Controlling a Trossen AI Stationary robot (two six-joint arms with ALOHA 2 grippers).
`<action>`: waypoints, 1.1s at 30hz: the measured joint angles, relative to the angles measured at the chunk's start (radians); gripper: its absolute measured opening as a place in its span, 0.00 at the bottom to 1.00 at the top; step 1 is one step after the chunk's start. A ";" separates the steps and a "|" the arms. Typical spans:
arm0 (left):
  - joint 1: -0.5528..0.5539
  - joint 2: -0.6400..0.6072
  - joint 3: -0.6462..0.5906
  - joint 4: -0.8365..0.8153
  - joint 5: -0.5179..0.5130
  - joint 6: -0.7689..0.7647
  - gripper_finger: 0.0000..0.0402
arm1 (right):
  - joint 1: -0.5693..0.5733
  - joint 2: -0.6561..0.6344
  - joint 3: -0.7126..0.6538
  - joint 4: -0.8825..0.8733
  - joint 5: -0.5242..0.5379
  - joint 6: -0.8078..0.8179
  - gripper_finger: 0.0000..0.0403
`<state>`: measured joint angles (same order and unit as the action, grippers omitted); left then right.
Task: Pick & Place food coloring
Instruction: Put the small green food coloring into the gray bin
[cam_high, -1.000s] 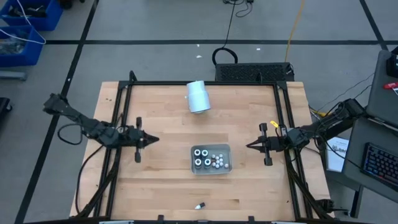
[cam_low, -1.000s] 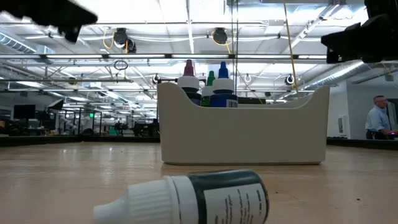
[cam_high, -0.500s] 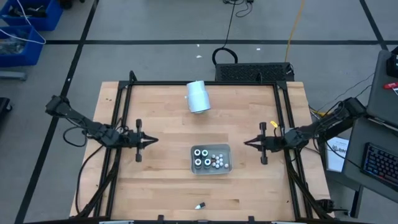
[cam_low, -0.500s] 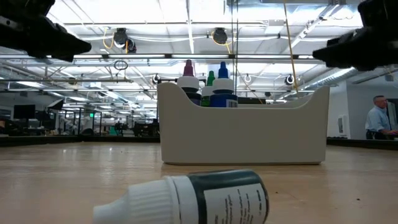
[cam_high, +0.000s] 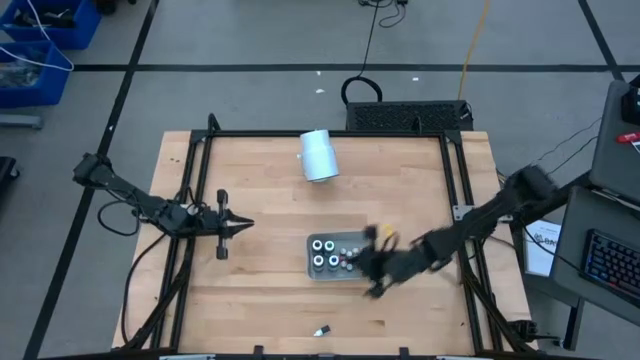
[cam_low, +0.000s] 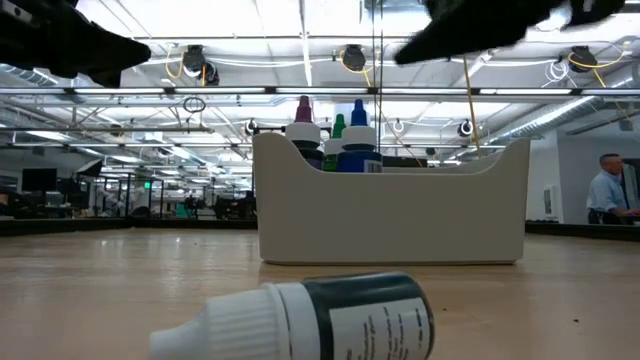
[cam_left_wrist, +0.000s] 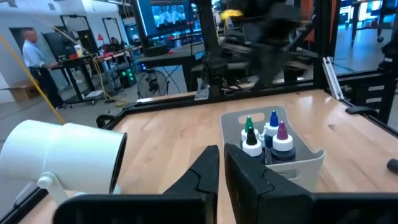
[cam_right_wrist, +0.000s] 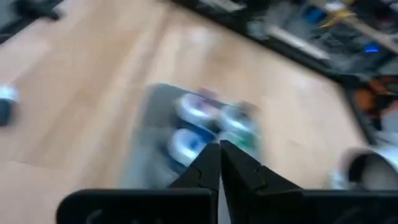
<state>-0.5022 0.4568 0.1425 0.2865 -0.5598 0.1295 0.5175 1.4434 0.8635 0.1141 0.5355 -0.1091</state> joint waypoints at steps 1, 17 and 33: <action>0.000 0.000 0.000 0.000 0.000 -0.002 0.09 | 0.013 0.068 0.073 -0.038 -0.019 0.007 0.03; 0.000 0.000 0.000 0.008 0.010 -0.022 0.09 | 0.140 0.598 0.556 -0.181 -0.201 0.050 0.54; 0.000 0.000 0.001 0.025 0.011 -0.003 0.09 | 0.117 0.749 0.557 -0.037 -0.331 0.151 0.56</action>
<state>-0.5022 0.4568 0.1432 0.3111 -0.5488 0.1268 0.6348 2.1925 1.4204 0.0775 0.2042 0.0418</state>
